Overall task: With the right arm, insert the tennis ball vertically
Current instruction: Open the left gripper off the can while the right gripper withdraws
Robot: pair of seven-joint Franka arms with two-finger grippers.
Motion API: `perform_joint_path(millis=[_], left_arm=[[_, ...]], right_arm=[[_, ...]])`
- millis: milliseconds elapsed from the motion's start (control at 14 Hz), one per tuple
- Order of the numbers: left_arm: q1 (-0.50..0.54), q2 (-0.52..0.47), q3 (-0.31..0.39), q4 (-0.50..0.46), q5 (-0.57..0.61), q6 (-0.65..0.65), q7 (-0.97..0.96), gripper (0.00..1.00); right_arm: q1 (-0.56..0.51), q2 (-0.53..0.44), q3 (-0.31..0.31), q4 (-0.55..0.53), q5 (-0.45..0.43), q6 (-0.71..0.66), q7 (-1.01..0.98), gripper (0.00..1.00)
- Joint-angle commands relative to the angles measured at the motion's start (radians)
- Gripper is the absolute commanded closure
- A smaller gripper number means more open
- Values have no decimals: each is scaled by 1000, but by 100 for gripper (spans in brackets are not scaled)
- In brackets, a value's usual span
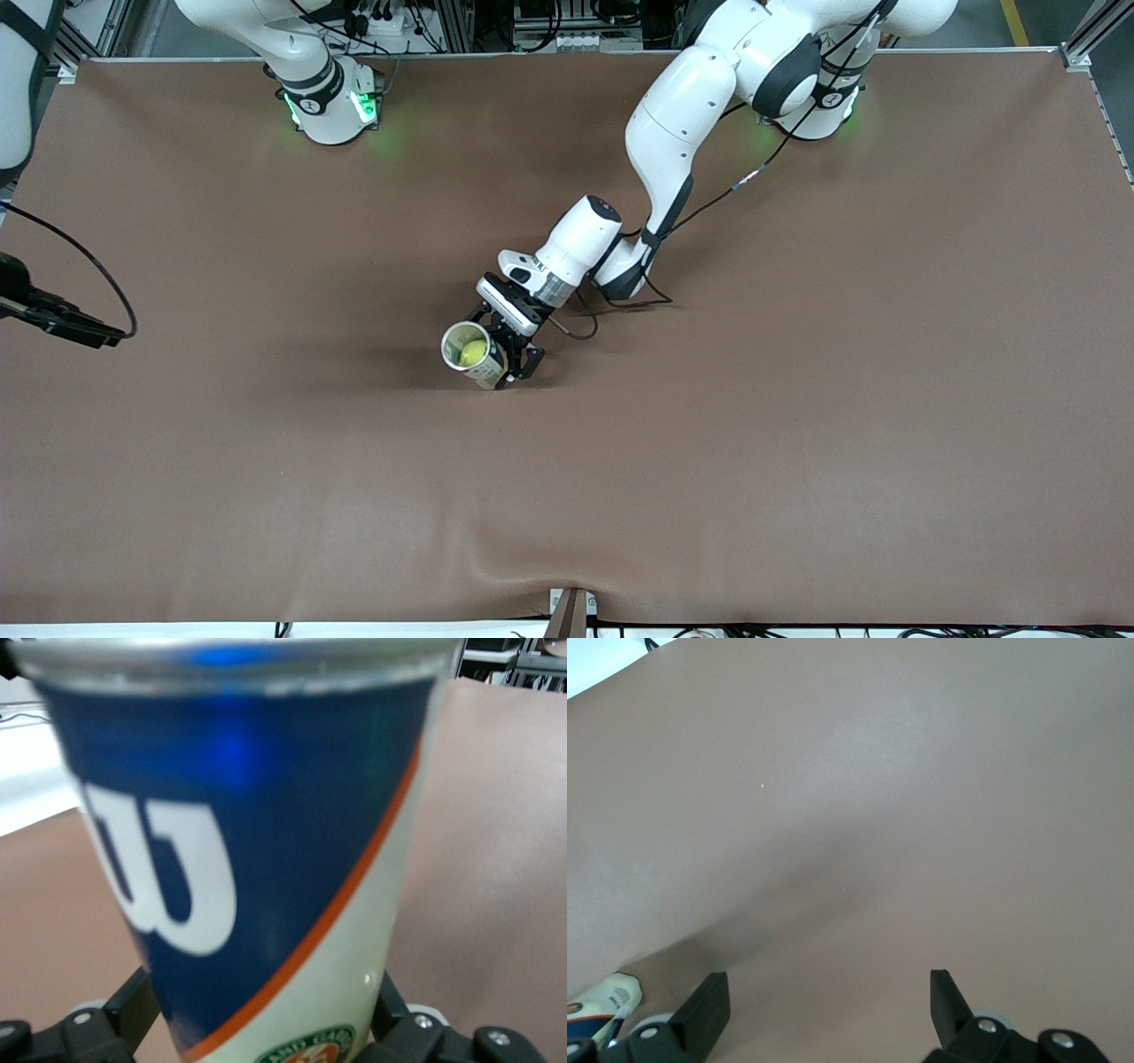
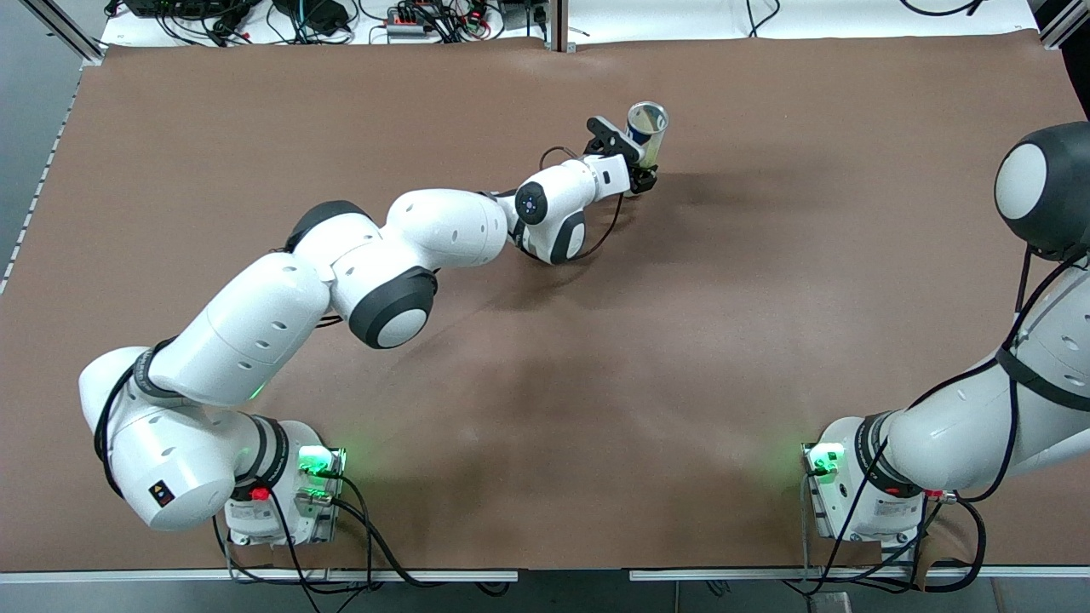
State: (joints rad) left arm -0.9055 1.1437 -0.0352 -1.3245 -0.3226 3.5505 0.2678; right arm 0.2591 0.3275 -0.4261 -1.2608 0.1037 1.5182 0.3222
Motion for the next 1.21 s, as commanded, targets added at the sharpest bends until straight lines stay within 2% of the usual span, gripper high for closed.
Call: perform_joint_path(millis=[0,286,429,571,714,857,1143], left_arm=[[-3,-143,0,-194,-23,4,1,0],[-3,-208,-3,-295,-23,4,1,0],[-1,-264,-15,-379,-23,4,1,0],[-1,-339,-17,-484,-24,4,-1,0],[-1,-415,-17,-577,-24,2,-16,0],[0,-468,-17,-636,-26,1,-24,0],[0,-519,-17,-665,-26,-13,-45,0]], right_arm=[[17,-10,0,-12,-12,13,-12,0],[17,-13,-2,-12,-4,10,-17,0],[-15,-31,9,-12,-2,8,-17,0],[-58,-41,74,-12,-2,2,-11,0],[-142,-79,168,-35,-4,-1,-17,0],[-152,-117,191,-86,-4,3,-15,0],[-155,-304,201,-270,-2,23,-18,0]])
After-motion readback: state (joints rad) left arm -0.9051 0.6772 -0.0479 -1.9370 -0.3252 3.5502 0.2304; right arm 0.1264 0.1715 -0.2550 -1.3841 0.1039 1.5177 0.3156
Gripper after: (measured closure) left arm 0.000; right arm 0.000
